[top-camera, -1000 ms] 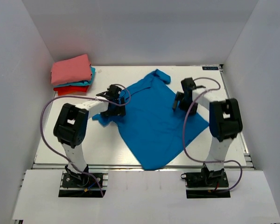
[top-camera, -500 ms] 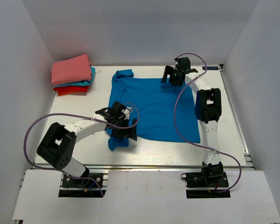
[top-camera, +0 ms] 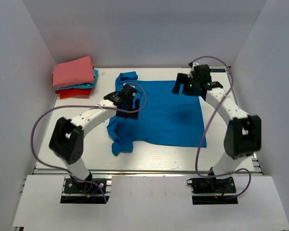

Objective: Fold and stack the t-shirts
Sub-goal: Flatten out the tshirt

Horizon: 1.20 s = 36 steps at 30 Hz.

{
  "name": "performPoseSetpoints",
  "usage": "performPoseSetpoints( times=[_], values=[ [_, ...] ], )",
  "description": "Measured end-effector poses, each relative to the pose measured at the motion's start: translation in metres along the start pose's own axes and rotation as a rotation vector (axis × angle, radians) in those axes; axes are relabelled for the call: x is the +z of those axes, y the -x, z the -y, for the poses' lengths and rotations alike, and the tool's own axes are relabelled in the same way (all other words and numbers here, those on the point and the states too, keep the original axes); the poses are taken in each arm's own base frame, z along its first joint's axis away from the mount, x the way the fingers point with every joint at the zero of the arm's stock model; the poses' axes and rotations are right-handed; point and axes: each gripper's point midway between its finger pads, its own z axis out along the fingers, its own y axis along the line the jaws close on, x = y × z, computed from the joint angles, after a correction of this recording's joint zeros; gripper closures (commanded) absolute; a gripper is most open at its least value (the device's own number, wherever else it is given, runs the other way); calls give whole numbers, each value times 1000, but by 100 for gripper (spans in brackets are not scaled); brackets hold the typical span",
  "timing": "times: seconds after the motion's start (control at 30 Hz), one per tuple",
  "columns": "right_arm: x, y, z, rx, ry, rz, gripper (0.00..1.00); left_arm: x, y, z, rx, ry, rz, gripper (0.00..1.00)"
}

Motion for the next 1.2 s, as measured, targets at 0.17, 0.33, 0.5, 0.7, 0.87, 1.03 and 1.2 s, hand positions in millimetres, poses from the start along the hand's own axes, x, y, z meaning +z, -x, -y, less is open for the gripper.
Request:
performPoseSetpoints(
  times=[0.17,0.33,0.5,0.7,0.87,1.03,1.2],
  values=[
    [-42,-80,13,66,-71,-76,10,35,-18,-20,49,147,-98,0],
    [-44,-172,40,156,-147,-251,10,45,-26,-29,74,208,-125,2],
    [-52,-225,49,204,-177,-353,10,56,-27,-39,55,270,-130,5],
    [-50,-221,47,212,-161,-322,10,79,-34,-47,26,297,-158,10],
    [-47,-220,47,213,-157,-316,10,87,-30,-50,-3,310,-147,27],
    [-46,-220,47,218,-161,-311,10,87,-29,-55,-38,328,-143,56],
    [-46,-219,50,241,-182,-301,10,85,-30,-69,-78,373,-150,93]
  ],
)
